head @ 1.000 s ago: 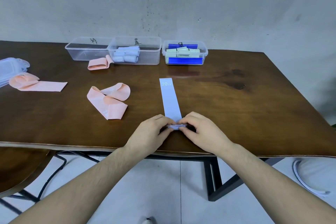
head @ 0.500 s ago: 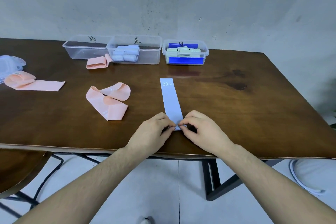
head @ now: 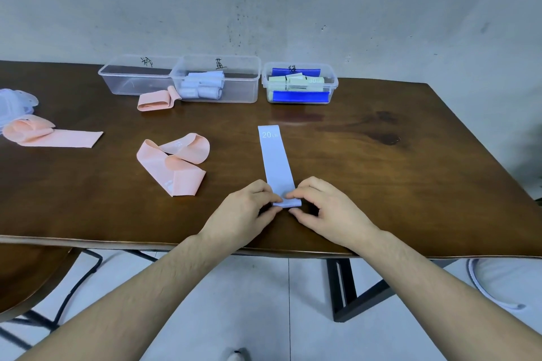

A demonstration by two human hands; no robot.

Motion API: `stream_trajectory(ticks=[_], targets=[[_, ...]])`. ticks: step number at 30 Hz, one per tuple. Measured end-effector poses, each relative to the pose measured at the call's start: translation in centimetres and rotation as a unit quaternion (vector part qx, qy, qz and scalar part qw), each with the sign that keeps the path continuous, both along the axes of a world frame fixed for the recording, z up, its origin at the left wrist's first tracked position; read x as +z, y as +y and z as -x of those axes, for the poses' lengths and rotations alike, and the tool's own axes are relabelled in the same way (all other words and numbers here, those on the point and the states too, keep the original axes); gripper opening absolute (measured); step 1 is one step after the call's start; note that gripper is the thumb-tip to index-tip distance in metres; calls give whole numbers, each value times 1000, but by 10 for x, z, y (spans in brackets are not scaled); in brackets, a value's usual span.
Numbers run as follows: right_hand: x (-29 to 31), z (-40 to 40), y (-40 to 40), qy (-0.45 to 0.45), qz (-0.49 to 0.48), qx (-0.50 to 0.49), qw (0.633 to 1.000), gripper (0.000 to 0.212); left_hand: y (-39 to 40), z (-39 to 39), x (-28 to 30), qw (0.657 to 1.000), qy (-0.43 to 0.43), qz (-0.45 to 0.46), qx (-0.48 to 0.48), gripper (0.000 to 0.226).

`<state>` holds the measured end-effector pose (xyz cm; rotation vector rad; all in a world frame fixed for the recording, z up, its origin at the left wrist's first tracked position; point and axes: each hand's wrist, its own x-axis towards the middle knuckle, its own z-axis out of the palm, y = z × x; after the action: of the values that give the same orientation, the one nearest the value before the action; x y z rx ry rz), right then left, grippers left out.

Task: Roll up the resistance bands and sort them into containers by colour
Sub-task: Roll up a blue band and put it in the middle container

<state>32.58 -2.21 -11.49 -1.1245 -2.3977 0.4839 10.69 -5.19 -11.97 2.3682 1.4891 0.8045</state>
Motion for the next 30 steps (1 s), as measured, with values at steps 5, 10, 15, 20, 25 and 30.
stream_trajectory(ticks=[5, 10, 15, 20, 25, 30], targets=[[0, 0, -1, 7, 4, -6, 1000, 21, 1, 1, 0, 1000, -14, 6, 4, 19], [1, -3, -3, 6, 9, -1, 1000, 22, -3, 2, 0, 1000, -21, 6, 3, 19], [2, -6, -9, 9, 11, 3, 1000, 21, -7, 4, 2, 999, -36, 7, -28, 16], [2, -7, -11, 27, 22, -4, 999, 16, -6, 5, 0, 998, -48, 10, -29, 10], [1, -6, -10, 23, 25, -7, 999, 17, -6, 4, -2, 999, -48, 6, -21, 11], [1, -5, -9, 18, 33, -16, 999, 18, -6, 4, -5, 999, -39, 7, -11, 15]])
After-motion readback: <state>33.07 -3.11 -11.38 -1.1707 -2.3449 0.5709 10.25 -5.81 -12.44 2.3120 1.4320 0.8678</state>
